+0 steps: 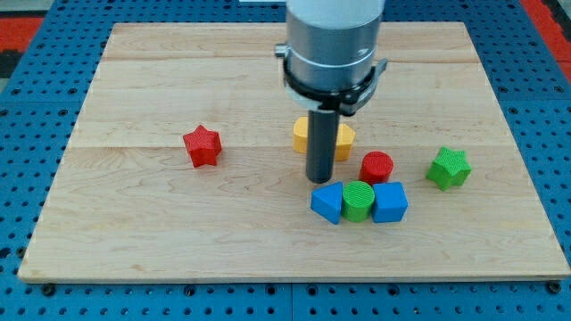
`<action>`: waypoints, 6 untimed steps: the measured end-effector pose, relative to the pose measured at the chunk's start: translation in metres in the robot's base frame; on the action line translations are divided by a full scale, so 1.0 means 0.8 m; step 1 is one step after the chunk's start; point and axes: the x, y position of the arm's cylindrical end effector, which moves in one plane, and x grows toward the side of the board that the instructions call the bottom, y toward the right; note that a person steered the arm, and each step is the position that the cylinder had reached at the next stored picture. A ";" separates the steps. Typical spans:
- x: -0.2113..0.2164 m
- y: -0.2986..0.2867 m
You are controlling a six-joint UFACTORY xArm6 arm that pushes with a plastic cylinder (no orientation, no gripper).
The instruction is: Move green star slightly down
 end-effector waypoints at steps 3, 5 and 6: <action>-0.072 0.065; -0.076 0.163; -0.042 0.171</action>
